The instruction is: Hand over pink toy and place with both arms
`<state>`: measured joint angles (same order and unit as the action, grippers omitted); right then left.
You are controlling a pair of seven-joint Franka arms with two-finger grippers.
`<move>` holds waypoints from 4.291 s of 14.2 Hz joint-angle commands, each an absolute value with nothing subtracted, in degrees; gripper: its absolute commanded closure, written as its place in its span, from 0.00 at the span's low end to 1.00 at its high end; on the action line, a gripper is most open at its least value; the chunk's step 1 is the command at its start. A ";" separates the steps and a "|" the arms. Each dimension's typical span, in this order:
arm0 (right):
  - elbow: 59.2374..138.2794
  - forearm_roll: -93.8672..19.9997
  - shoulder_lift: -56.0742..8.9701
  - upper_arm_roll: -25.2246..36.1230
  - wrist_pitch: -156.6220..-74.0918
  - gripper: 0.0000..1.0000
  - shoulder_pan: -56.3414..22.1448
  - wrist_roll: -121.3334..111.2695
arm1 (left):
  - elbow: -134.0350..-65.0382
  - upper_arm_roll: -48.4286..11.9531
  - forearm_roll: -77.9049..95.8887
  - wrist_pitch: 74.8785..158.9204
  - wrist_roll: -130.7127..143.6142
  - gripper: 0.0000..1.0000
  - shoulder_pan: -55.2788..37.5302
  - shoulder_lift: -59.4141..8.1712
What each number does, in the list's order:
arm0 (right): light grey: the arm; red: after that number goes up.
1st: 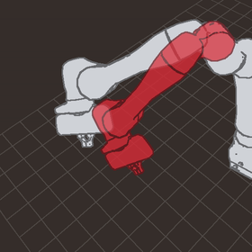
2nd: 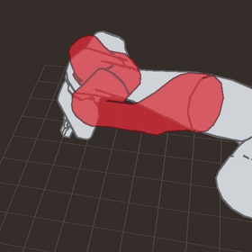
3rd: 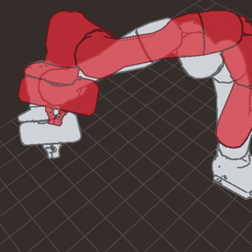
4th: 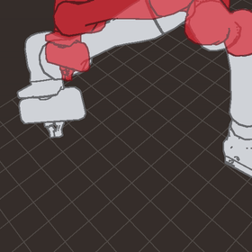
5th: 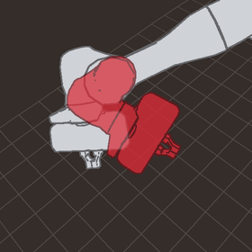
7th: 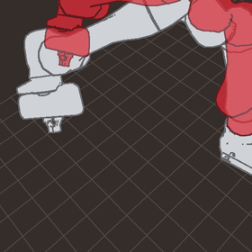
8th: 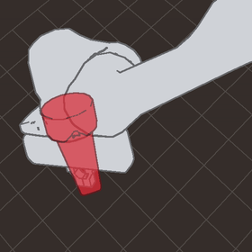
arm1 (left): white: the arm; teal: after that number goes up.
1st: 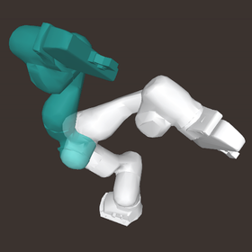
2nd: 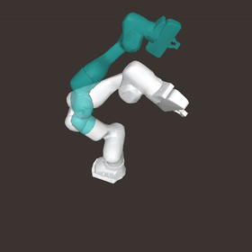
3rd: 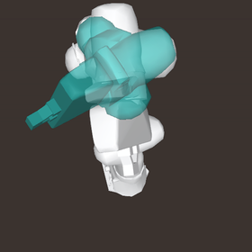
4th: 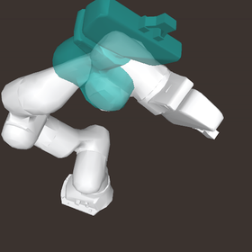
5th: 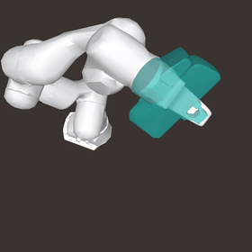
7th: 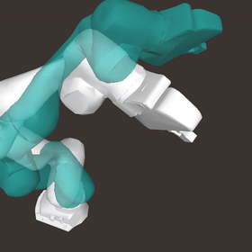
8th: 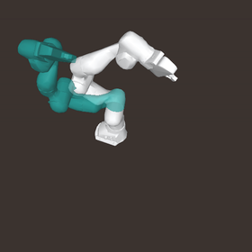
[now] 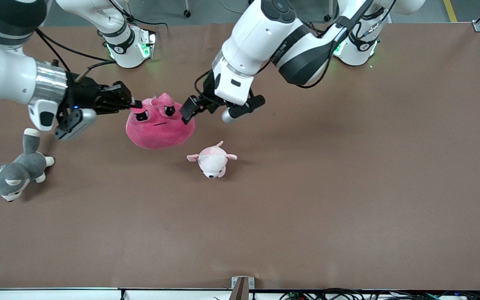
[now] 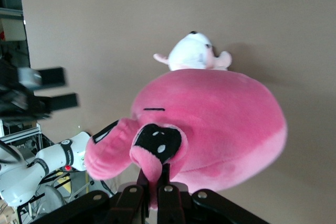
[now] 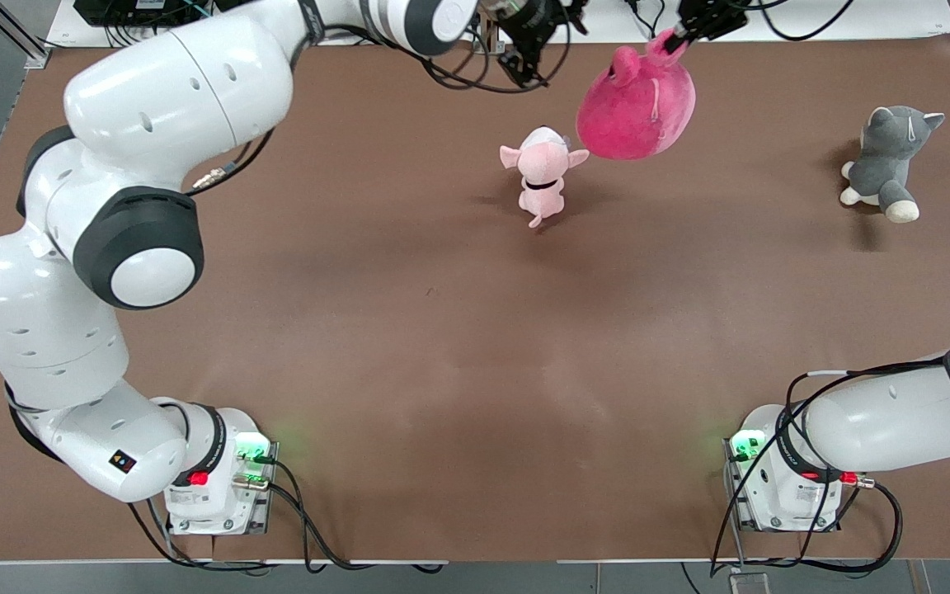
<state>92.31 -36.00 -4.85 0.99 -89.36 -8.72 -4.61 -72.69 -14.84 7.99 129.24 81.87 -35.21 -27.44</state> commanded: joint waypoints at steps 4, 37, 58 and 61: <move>91.14 -33.23 -8.34 0.70 -88.24 1.00 3.58 -7.20 | -73.21 -10.11 3.44 115.70 70.35 0.00 -29.03 -22.15; 85.08 -41.40 -35.24 0.26 -86.31 0.99 14.77 -25.39 | -87.19 -3.95 -2.11 84.28 0.88 0.00 1.58 2.46; 77.35 -16.80 -18.99 0.44 -86.66 0.00 13.89 -13.03 | -88.42 -6.59 0.88 82.62 0.79 0.00 1.49 4.22; 74.28 -11.63 -15.83 0.26 -86.04 0.00 10.91 -6.70 | -88.42 -6.50 0.88 82.79 0.53 0.00 1.67 3.96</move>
